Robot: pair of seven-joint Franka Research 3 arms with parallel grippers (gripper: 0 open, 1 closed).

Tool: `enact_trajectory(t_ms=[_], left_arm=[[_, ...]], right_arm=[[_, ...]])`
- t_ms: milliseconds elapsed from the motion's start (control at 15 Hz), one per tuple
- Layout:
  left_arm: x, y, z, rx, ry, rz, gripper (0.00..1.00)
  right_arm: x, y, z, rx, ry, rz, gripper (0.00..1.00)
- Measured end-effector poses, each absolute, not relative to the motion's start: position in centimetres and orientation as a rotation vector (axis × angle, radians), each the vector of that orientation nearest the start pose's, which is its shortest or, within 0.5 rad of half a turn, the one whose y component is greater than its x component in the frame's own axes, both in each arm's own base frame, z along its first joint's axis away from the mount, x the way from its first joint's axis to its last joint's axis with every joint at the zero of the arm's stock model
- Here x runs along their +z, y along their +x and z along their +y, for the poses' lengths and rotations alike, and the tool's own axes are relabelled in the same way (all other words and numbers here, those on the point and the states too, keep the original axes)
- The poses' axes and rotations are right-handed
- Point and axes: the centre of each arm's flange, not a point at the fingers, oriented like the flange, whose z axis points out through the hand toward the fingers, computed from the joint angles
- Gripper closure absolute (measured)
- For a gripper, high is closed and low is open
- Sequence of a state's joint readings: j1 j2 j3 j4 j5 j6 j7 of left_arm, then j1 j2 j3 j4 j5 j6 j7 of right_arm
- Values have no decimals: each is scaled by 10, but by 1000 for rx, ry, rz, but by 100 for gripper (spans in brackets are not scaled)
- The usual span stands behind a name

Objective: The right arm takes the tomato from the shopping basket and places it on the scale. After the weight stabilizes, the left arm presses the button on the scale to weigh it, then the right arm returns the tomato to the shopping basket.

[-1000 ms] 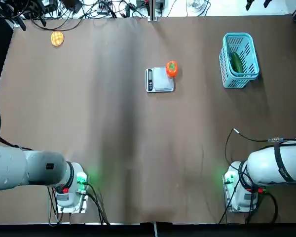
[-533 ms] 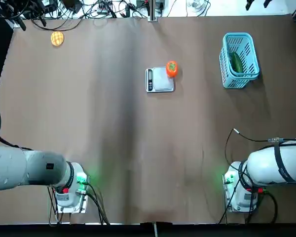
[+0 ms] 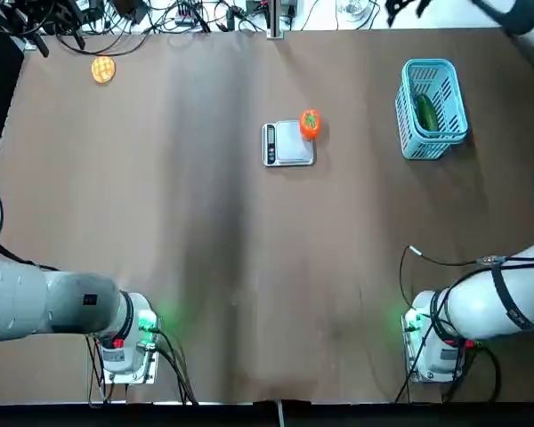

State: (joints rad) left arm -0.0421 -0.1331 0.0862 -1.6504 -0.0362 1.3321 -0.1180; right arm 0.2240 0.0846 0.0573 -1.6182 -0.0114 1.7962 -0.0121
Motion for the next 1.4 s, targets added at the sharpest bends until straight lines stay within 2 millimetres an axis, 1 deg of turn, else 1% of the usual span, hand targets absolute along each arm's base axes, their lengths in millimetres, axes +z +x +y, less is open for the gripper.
enact_trajectory(t_ms=[200, 267, 467, 667, 733, 800, 1000, 1267, 1400], left_arm=[[636, 487, 20, 306, -3157, -246, 0], [636, 487, 20, 306, -3157, -246, 0], [636, 487, 21, 306, -3157, -248, 0], [635, 487, 21, 308, -3157, -249, 0], [635, 488, 21, 310, -3156, -249, 0], [633, 489, 21, 316, -3155, -250, 0], [631, 490, 21, 323, -3154, -250, 0], [630, 490, 22, 326, -3154, -253, 0], [630, 490, 24, 327, -3154, -258, 0]], right_arm=[[532, 588, 199, -114, -3074, -445, 0], [512, 593, 211, -77, -3021, -414, 0], [470, 602, 226, -28, -2947, -362, 0], [434, 598, 241, -42, -2923, -349, 0], [423, 595, 244, -21, -2897, -321, 0], [407, 590, 246, 33, -2832, -273, 0], [387, 587, 247, 49, -2757, -271, 0], [341, 576, 245, 54, -2593, -269, 0], [319, 573, 242, 67, -2521, -250, 0]])
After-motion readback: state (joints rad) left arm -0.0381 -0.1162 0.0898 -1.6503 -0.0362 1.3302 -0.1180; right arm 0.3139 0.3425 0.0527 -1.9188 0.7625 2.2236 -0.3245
